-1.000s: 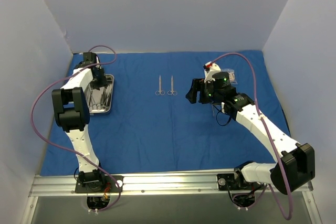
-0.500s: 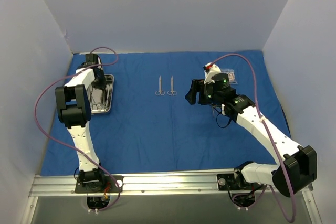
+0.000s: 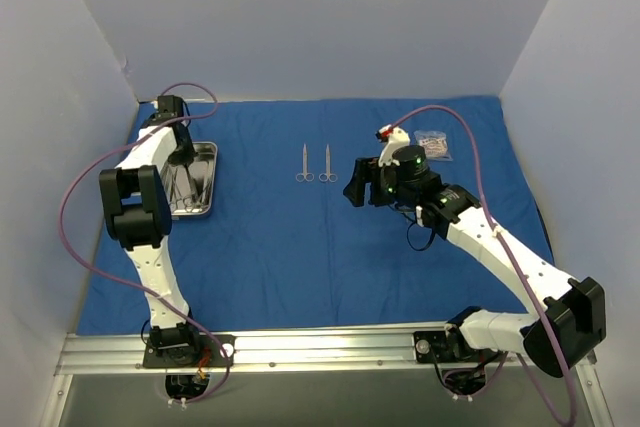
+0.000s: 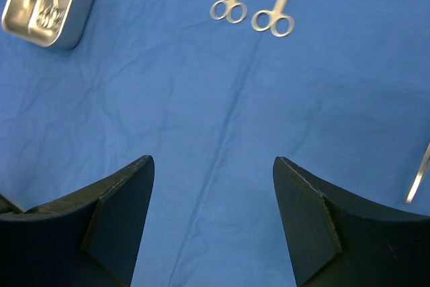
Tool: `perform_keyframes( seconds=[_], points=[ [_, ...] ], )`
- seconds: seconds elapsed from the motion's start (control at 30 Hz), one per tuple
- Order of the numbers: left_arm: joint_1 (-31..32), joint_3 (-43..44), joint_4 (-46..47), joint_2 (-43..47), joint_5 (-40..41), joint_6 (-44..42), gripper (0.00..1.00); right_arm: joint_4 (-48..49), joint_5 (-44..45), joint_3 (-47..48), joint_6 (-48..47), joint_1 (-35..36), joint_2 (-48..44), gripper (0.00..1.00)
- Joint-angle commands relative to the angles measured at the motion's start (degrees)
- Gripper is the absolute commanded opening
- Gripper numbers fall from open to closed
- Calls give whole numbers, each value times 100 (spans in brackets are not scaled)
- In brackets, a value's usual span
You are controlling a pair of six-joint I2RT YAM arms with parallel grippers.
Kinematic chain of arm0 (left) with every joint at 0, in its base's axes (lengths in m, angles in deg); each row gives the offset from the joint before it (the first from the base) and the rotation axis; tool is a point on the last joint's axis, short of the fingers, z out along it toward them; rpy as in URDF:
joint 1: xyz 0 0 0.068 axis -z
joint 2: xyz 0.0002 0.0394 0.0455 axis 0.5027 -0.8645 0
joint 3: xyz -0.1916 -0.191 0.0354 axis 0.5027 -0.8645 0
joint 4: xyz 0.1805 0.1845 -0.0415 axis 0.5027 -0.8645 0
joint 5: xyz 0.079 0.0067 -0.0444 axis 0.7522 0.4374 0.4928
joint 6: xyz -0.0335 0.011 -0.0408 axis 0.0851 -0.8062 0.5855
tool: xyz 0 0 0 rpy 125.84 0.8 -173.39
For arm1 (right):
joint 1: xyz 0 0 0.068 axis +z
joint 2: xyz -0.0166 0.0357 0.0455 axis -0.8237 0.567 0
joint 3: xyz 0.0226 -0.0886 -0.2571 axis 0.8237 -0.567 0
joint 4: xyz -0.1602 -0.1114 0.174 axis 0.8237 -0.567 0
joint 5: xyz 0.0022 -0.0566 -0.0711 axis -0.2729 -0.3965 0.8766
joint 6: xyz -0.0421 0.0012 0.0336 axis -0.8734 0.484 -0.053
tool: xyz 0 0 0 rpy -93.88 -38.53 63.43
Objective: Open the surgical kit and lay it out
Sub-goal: Pick up the medical item from the container.
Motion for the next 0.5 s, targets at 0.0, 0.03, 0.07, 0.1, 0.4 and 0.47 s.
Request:
perform_keyframes(
  seconds=[0.0,0.03,0.07,0.1,0.4,0.47],
  points=[
    [1,483,-335,858,468,431,2,106,204,180,-76,268,11,67],
    [10,518,-440,929,512,519,2,123,239,259,-85,347,55,67],
    [53,571,-633,1095,547,677,2,167,301,303,-102,504,99,67],
    [97,580,-722,1201,608,756,2,185,336,364,-120,593,213,67],
    [1246,633,-2031,2273,1048,1969,2,448,846,1287,-348,1664,1091,66],
    [1485,563,-2286,2510,1066,2415,2,641,925,1401,-357,1814,1233,66]
  ],
)
